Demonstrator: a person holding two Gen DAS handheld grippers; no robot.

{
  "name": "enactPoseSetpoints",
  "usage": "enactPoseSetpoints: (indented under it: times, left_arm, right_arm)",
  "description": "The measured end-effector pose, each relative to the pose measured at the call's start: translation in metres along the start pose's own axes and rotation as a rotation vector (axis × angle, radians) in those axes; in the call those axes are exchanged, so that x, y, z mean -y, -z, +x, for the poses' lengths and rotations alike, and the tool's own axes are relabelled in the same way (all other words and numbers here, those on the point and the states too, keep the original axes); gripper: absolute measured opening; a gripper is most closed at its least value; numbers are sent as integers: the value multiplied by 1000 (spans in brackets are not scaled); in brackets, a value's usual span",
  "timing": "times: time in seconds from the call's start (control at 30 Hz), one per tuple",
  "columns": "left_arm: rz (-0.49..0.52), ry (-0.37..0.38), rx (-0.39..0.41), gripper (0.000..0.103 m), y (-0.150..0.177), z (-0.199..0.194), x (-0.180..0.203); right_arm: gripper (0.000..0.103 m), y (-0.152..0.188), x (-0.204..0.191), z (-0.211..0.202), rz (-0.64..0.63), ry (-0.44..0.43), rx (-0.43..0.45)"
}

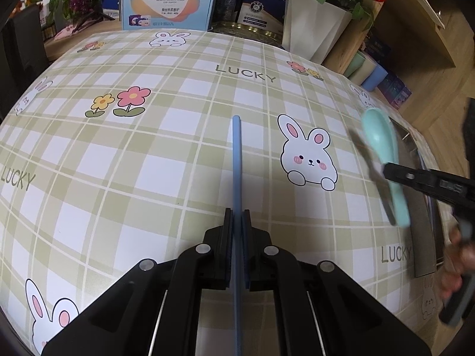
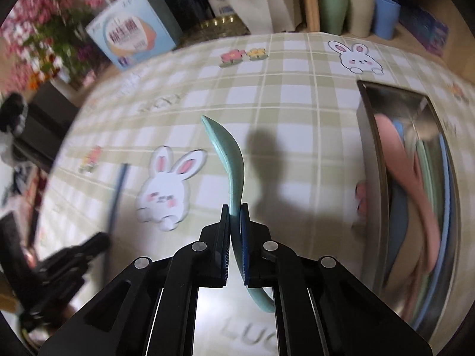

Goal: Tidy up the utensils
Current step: 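Grasp the mint-green spoon by its handle with the right tool and lift, then carry the mint-green spoon into the steel tray and open the right tool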

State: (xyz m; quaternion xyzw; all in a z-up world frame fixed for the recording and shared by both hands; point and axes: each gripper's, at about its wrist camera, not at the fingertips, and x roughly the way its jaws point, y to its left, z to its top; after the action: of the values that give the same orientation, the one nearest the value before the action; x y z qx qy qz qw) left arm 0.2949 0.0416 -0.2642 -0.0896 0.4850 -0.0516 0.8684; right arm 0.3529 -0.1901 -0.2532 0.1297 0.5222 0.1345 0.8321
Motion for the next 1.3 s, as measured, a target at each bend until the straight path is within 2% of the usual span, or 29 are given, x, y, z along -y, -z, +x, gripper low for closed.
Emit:
enactPoseSetpoints:
  times: [0.13,0.33,0.4,0.63,0.93,1.1,1.3]
  left_arm:
    - [-4,5,-1,6,0,0,-1]
    - [-81,69,-40,5,-5,0,-13]
    - [-110,63,-44,5,-8,-3,-18]
    - [-84,43,-39,5,-12,-19,-4]
    - [-18,80,-34,5,-27,-32,55]
    - [37,146,-41,5,-36,-30,113]
    - [89,239,-86,5,-43,-15,186]
  right_arm:
    - [6,22,15,-29,120,-74,69]
    - [6,32,30,-60,129,-77,134]
    - [6,33,33,-68,120,-77,152]
    - [6,37,56,-86,168,-104,208]
    - [6,49,96,-104,263,-111,267]
    - [6,50,122,-122,308,-103,322]
    - [6,51,155,-137,358,-100,359]
